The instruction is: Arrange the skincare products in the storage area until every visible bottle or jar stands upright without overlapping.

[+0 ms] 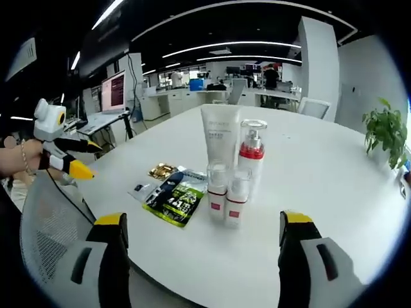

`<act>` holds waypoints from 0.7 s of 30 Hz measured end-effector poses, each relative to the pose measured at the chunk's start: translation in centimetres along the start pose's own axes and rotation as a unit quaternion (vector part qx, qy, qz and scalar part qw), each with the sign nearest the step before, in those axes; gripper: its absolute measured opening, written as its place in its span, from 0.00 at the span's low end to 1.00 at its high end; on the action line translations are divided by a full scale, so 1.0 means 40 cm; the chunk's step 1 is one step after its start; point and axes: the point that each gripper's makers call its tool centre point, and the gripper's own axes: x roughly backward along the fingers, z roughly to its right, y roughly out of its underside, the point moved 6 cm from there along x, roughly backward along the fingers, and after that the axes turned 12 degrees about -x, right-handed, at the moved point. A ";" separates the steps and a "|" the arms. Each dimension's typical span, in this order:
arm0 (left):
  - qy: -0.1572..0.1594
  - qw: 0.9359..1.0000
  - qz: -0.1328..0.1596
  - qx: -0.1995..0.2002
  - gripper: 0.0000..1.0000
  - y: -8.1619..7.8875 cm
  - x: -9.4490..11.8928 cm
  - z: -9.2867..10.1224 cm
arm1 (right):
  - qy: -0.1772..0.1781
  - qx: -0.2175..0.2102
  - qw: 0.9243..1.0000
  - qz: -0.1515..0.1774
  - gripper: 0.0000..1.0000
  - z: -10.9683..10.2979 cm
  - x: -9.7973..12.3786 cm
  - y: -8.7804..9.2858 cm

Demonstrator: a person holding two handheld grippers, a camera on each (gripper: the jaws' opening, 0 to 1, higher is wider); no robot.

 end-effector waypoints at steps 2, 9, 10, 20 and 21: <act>-0.003 1.000 0.000 0.000 0.93 0.011 0.009 0.005 | 0.013 0.011 1.000 0.013 1.00 0.003 0.003 -0.008; -0.027 1.000 0.014 0.003 0.99 0.028 0.032 0.010 | 0.014 0.019 1.000 0.018 1.00 -0.007 0.003 -0.004; -0.031 0.999 0.028 0.000 0.99 0.019 0.033 0.008 | 0.014 0.021 1.000 0.015 1.00 -0.009 0.004 -0.003; -0.038 0.999 0.023 0.001 0.99 0.030 0.030 0.008 | 0.016 0.043 0.999 0.009 1.00 -0.015 0.000 0.004; -0.039 0.999 0.025 0.001 0.99 0.027 0.031 0.009 | 0.017 0.043 0.999 0.009 1.00 -0.014 0.000 0.004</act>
